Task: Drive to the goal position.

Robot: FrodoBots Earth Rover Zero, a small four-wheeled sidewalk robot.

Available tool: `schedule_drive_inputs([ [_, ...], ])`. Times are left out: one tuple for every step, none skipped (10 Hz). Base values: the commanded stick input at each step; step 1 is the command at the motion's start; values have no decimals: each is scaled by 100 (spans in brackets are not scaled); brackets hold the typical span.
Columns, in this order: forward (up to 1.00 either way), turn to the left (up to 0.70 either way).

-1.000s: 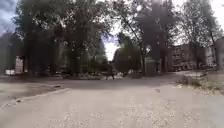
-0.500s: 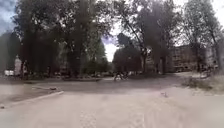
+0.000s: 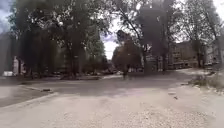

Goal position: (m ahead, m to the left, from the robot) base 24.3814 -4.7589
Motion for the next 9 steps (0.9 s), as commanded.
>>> schedule_drive_inputs([
  [85, 0],
  [85, 0],
  [85, 0],
  [85, 0],
  [85, 0],
  [85, 0],
  [85, 0],
  [85, 0],
  [85, 0],
])
